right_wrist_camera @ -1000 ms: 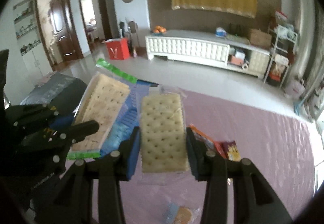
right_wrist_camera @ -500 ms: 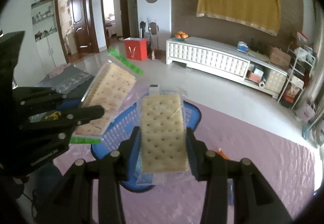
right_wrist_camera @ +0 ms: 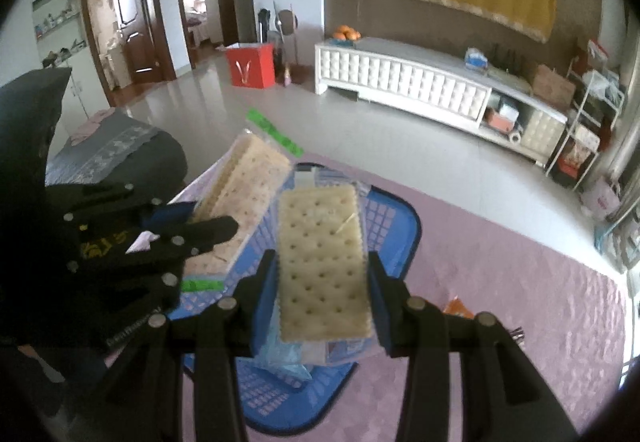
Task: Organize snacks
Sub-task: 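Carry both held cracker packs over the blue basket and release them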
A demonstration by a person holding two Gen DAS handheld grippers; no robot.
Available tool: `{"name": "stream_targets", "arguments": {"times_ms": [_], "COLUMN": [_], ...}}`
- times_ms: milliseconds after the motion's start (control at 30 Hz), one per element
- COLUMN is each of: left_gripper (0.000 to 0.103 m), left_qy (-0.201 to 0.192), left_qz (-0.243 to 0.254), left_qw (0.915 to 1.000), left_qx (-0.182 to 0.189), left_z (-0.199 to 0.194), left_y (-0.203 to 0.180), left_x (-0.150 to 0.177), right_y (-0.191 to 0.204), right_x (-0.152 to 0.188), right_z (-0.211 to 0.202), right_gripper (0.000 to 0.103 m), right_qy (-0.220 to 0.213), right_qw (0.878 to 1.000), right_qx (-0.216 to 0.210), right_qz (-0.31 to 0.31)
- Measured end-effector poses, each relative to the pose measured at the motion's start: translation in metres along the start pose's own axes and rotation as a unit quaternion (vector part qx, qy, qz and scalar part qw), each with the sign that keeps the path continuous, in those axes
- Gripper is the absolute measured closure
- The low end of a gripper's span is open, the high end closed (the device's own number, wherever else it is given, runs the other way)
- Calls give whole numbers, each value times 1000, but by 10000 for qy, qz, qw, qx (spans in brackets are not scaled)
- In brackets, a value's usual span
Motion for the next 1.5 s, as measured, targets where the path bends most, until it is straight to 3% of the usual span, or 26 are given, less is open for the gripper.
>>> {"name": "stream_targets", "arguments": {"times_ms": [467,500,533,633,700,1167,1433,1500], "left_gripper": [90,80,59,43,38,38,38,38], "left_qy": [426,362,295,222,314,135,236,277], "left_qz": [-85,-83,-113,-322,-294,-177,-277,-309], "left_qw": [9988,9990,9993,9987,9984,9995,9989,9988], "left_qx": [239,251,217,321,378,-205,-287,-277], "left_z": [64,65,65,64,62,30,34,36], "left_y": [6,6,8,15,16,47,67,70], "left_x": [-8,-10,-11,-17,-17,-1,17,21], "right_y": [-11,-13,-15,-18,-19,2,15,16], "right_x": [4,5,5,7,8,-8,-13,-14], "right_z": [33,33,33,32,28,46,76,84], "right_gripper": [56,56,56,56,56,56,56,51], "right_qy": [308,314,320,311,293,438,672,732], "right_qw": [9994,9993,9992,9991,9991,9987,9977,9973], "right_qx": [102,80,64,33,18,-139,-44,-93], "right_qz": [145,190,222,294,300,207,11,-60]}}
Point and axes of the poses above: each gripper's, at about its wrist camera, not at the fingertips, and z roughly the way its jaws point, y to its left, x to its underside, the point moved 3 cm from there along z, roughly the way its jaws point, and after that the axes turned 8 degrees about -x, right-handed, at the moved point
